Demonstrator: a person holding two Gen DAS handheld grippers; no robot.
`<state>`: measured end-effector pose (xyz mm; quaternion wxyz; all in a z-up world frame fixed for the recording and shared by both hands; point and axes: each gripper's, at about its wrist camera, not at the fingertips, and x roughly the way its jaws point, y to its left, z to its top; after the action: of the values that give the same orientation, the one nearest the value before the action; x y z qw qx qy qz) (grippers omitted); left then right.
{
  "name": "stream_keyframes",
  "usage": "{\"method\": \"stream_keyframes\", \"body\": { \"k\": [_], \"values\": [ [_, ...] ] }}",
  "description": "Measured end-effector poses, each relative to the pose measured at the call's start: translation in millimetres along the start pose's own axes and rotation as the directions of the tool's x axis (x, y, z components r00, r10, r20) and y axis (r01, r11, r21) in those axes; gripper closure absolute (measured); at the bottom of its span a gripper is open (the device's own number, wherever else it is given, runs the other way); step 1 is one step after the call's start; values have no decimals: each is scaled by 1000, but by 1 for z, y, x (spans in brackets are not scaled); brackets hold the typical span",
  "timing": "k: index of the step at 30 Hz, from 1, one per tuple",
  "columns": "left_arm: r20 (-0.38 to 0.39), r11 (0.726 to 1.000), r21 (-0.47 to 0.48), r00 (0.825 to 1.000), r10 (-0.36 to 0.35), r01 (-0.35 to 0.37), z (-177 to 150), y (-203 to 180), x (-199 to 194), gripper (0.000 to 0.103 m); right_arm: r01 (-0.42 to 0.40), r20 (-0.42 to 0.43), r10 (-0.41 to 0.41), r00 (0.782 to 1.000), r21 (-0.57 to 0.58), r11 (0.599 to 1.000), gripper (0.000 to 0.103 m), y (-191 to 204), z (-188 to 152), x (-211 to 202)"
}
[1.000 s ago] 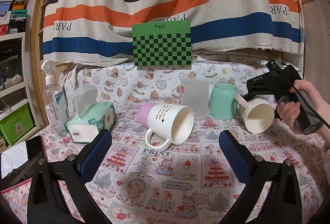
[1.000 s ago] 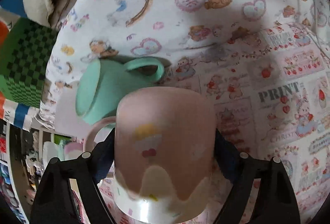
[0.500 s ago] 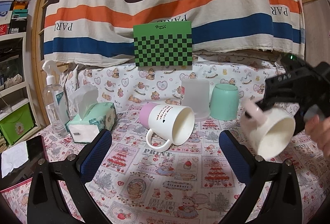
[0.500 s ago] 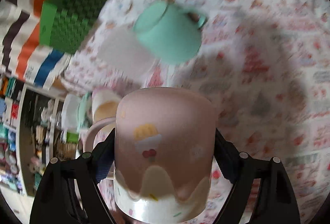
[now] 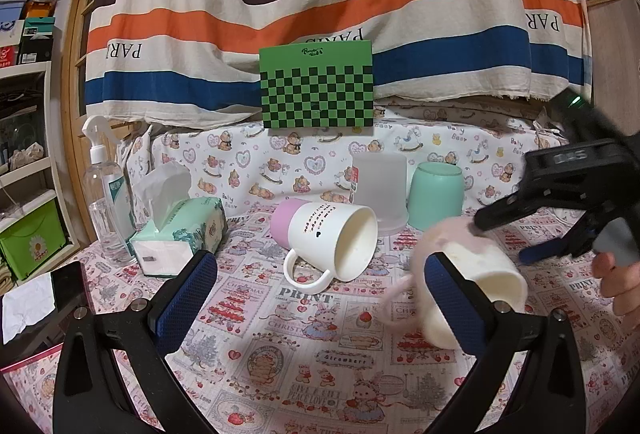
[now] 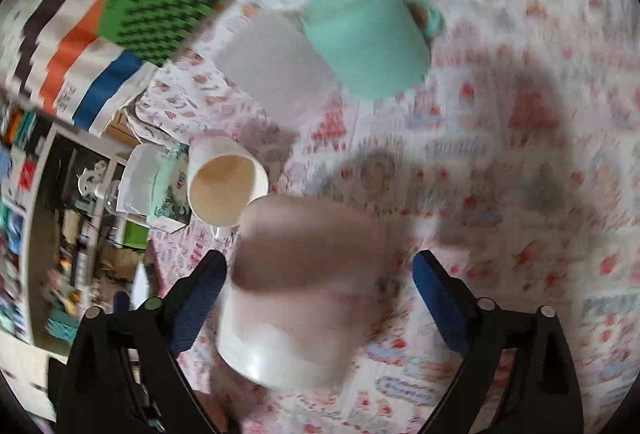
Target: Flip cup upside down
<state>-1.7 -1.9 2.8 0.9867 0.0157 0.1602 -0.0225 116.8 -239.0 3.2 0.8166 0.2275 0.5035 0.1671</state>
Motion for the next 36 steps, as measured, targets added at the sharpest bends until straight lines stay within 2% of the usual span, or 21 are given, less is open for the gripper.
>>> {"method": "stream_keyframes", "body": {
  "k": [3,5,7,8,11,15,19,22,28,32,34,36],
  "values": [
    [0,1000,0,1000,0,0,0,0,0,0,19,114,-5,993,-122,992,3,7,-10,-24],
    [0,1000,1,1000,0,0,0,0,0,0,89,244,-31,969,-234,968,2,12,-24,-42],
    [0,1000,1,1000,0,0,0,0,0,0,190,372,-60,926,-323,927,0,15,-42,-57],
    [1,1000,1,1000,0,0,0,0,0,0,249,440,-65,896,-375,893,0,14,-55,-62],
    [-1,1000,0,1000,0,0,0,0,0,0,321,516,-66,854,-422,848,0,7,-78,-68],
    [0,1000,-1,1000,2,-2,0,0,0,0,294,521,-30,853,-431,853,0,1,-86,-76],
    [3,1000,-6,1000,10,-10,-1,2,-1,0,312,560,-22,828,-428,848,0,1,-91,-82],
    [2,1000,-7,1000,12,-12,-1,2,-1,0,314,565,-23,825,-426,849,0,0,-92,-83],
    [-23,1000,-5,999,29,-29,-3,2,-1,0,329,595,-27,803,-406,852,0,1,-93,-86],
    [-8,997,76,1000,-15,16,11,-16,-22,0,344,615,-41,787,-382,858,0,-1,-93,-89],
    [-82,992,93,994,-72,80,31,-26,-21,0,344,617,-46,785,-373,861,0,-2,-92,-90],
    [-171,986,61,975,-142,154,52,-29,-11,0,337,623,-50,781,-353,873,0,-5,-90,-93]
  ]
}}
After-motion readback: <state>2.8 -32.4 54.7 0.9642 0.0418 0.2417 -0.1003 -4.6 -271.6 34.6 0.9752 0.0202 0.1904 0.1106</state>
